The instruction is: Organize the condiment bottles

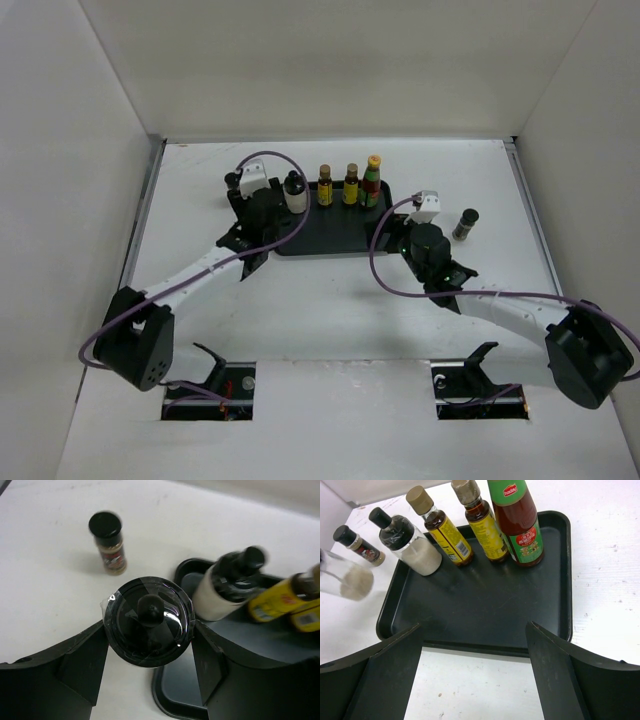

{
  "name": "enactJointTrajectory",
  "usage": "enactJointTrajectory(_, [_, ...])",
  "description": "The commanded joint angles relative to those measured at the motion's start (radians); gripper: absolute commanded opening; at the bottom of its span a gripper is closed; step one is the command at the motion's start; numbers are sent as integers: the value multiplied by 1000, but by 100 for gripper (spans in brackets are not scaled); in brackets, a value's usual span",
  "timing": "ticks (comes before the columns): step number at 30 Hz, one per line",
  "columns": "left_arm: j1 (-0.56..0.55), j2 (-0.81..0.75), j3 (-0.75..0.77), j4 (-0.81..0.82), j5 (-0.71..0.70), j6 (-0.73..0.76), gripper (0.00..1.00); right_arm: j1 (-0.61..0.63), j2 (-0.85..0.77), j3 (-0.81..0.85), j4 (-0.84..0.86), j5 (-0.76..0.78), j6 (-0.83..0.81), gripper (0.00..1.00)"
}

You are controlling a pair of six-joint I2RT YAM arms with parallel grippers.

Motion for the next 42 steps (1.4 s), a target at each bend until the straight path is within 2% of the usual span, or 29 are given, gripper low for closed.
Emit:
enactJointTrajectory(1, [-70,-45,30,71,-16,20,41,-13,-24,-6,64,-10,15,89])
enactJointTrajectory(3, [-114,0,52,74,-5,17,41,-21,-37,-14,64,-6,15,89])
enactJointTrajectory(10, [-154,159,115,143,11,17,41,-45,-53,-29,70,-3,24,89])
enactJointTrajectory(21, [-259,288,199,212,67,9,42,-102,-70,-51,56,39,56,89])
enactJointTrajectory(26, [-271,346,222,218,78,6,44,-133,-80,-62,44,39,85,90])
enactJointTrajectory(29, [-271,366,224,214,77,5,53,-134,-79,-62,44,37,85,92])
enactJointTrajectory(33, [-268,368,210,211,78,5,83,-136,-76,-62,45,40,85,93])
enactJointTrajectory(35, [-265,334,195,214,67,6,94,-137,-77,-63,47,40,85,94])
enactJointTrajectory(39, [-222,198,141,226,48,11,99,-137,-79,-63,47,39,85,94])
enactJointTrajectory(42, [-129,98,99,212,54,-14,98,-137,-77,-63,48,39,85,95])
